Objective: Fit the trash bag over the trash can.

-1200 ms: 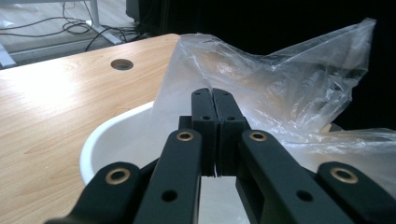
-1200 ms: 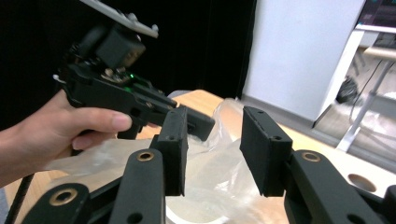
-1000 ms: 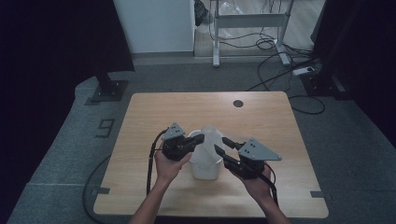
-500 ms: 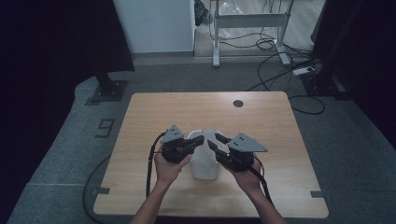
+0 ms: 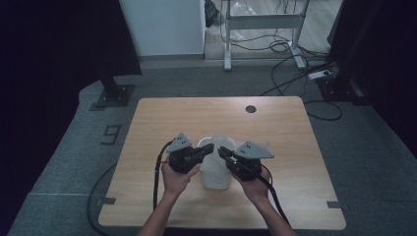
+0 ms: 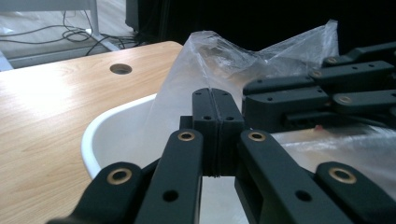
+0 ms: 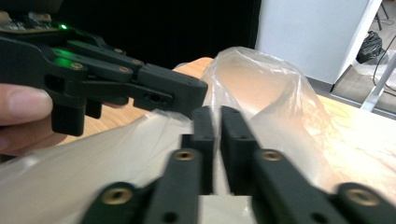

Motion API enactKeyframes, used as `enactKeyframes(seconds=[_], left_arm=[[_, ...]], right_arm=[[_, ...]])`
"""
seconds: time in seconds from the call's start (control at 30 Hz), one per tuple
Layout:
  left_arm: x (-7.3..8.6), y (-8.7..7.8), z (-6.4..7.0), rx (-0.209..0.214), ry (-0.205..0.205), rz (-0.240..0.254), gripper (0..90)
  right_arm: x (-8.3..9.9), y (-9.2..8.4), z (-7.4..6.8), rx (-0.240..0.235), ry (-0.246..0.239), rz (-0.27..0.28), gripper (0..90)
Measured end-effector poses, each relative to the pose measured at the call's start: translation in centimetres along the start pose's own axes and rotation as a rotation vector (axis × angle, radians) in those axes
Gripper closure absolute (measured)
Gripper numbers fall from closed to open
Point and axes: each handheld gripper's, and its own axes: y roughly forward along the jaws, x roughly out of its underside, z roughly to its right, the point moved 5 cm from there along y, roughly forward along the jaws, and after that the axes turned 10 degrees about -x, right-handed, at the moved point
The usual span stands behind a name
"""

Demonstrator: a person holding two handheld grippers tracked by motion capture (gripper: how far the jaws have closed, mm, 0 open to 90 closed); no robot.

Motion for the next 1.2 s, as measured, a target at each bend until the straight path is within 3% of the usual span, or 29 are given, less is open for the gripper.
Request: enactKeyframes(seconds=[0.23,0.43,0.63,0.83,0.97,1.1,1.2], left_arm=[[0.2,-0.5,-0.6,-0.008,-0.026,0.009,89.9],[0.5,-1.4,-0.8,-0.025,-0.014,0.027,89.9],[0.9,-2.0,-1.5,-0.032,-0.033,0.044,89.9],[1.4,-2.8,-2.1,-0.042,-0.046,0.059,90.0],[1.6,-3.0,-2.2,-0.042,-0.046,0.061,90.0],[2.0,-3.4,-2.5,-0.051,-0.051,0.067,90.0],[2.2,-3.6,-2.7,-0.058,-0.052,0.067,90.0]], right_arm=[[0.8,-0.7,-0.2,0.002,-0.016,-0.003,89.1],[1.2,-1.7,-0.1,0.034,-0.046,-0.002,89.2],[1.6,-2.9,0.5,0.061,-0.045,0.010,89.2],[2.0,-4.2,0.5,0.091,-0.078,0.037,89.2],[2.0,-4.7,0.3,0.084,-0.087,0.048,89.2],[2.5,-5.3,-0.4,0.092,-0.131,0.038,89.2],[2.7,-5.5,-0.4,0.090,-0.128,0.040,89.2]])
